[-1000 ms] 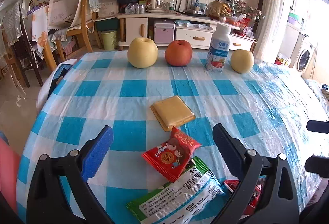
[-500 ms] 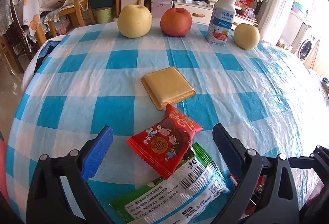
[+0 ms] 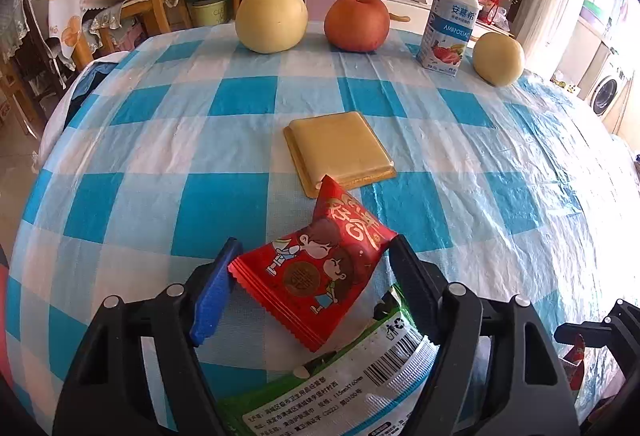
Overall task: Collect trash
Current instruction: 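Close the left tool on the red snack packet while the right tool reaches the red chip bag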
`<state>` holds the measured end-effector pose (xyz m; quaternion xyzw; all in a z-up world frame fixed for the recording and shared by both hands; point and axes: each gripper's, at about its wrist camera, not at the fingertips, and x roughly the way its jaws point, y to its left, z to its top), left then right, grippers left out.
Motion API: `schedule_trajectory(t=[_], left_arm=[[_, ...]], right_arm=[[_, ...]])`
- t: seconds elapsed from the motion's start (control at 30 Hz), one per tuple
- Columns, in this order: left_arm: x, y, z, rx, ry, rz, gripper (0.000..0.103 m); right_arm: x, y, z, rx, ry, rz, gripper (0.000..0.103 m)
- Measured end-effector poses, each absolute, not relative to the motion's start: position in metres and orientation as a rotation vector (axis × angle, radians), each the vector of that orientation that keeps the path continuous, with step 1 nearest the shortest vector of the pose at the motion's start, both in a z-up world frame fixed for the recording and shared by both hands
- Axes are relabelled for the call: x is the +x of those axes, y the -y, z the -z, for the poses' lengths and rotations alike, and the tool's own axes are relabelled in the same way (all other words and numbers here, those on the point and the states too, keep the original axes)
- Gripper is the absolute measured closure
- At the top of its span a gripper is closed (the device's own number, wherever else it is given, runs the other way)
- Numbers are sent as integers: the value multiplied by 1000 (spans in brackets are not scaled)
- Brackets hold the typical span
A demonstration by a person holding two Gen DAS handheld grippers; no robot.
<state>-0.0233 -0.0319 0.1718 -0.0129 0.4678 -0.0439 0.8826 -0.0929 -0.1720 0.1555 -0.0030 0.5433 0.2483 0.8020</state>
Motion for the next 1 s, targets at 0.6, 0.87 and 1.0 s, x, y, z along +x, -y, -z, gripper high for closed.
schedule_trajectory(t=[0.6, 0.87, 1.0], left_arm=[[-27, 28, -174, -51, -951, 123, 46], [-32, 20, -182, -79, -925, 123, 47], [-35, 13, -189, -98, -905, 122, 47]], right_arm=[[-95, 165, -159, -41, -1118, -563, 17], [-95, 164, -162, -39, -1109, -568, 24], [-95, 162, -163, -40, -1105, -569, 27]])
